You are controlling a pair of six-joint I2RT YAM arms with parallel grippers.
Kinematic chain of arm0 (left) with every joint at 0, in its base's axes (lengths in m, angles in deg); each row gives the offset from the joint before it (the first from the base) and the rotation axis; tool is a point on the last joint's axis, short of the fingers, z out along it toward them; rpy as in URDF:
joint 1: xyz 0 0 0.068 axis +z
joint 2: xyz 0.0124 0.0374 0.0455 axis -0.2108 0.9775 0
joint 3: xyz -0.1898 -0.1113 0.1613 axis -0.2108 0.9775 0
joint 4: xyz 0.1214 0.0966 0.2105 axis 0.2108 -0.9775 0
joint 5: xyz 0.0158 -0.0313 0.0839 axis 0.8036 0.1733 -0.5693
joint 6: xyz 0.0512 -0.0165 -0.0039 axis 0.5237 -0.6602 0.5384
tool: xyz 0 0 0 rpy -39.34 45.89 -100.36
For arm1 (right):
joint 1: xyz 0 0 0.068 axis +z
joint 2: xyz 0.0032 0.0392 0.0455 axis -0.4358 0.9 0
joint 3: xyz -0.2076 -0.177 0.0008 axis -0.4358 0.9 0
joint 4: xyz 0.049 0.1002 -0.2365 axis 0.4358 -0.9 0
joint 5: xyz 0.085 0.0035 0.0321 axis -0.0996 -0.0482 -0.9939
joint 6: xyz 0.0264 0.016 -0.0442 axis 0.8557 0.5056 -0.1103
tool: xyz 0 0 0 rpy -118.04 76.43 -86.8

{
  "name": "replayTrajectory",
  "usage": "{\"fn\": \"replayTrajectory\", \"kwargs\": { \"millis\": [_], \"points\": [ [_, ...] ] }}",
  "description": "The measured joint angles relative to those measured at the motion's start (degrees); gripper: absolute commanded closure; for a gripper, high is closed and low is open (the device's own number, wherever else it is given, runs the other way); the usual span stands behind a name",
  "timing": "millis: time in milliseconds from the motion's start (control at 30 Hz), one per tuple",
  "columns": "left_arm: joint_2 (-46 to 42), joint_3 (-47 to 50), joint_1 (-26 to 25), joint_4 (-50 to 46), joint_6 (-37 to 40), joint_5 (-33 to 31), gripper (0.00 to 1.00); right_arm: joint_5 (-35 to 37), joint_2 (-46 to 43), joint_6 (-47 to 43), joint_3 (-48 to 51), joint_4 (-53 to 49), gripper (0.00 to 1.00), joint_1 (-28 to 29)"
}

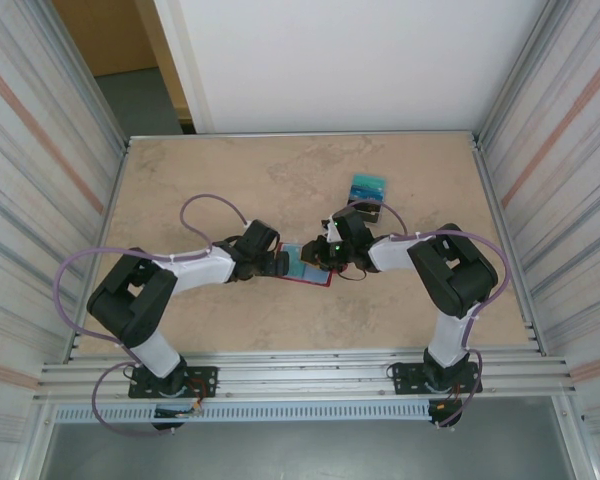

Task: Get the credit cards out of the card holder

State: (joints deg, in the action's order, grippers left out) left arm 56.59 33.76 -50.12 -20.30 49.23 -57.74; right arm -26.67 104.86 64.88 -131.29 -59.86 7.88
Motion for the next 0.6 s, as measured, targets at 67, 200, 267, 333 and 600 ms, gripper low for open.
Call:
{"fn": "replayTrajectory", "kwargs": {
  "millis": [67,200,267,333,600],
  "points": [
    [0.00,0.02,0.00,0.00,0.00,0.00,0.06,-0.44,0.00,0.55,0.74,1.86,0.78,-0.11],
    [0.00,0.02,0.00,0.00,0.00,0.02,0.06,-1.62,0.02,1.51,2.01,4.61,0.78,-0.48],
    [0.00,0.02,0.00,0.00,0.00,0.00,0.06,-1.92,0.26,1.73,2.16,5.64,0.79,-0.52],
    [0.00,0.02,0.00,0.00,-0.02,0.00,0.06,-2.45,1.05,2.40,2.16,7.13,0.79,-0.76],
    [0.00,0.02,-0.04,-0.02,-0.28,-0.20,0.06,-5.35,4.90,5.90,2.78,14.27,0.83,-1.77]
  ]
}}
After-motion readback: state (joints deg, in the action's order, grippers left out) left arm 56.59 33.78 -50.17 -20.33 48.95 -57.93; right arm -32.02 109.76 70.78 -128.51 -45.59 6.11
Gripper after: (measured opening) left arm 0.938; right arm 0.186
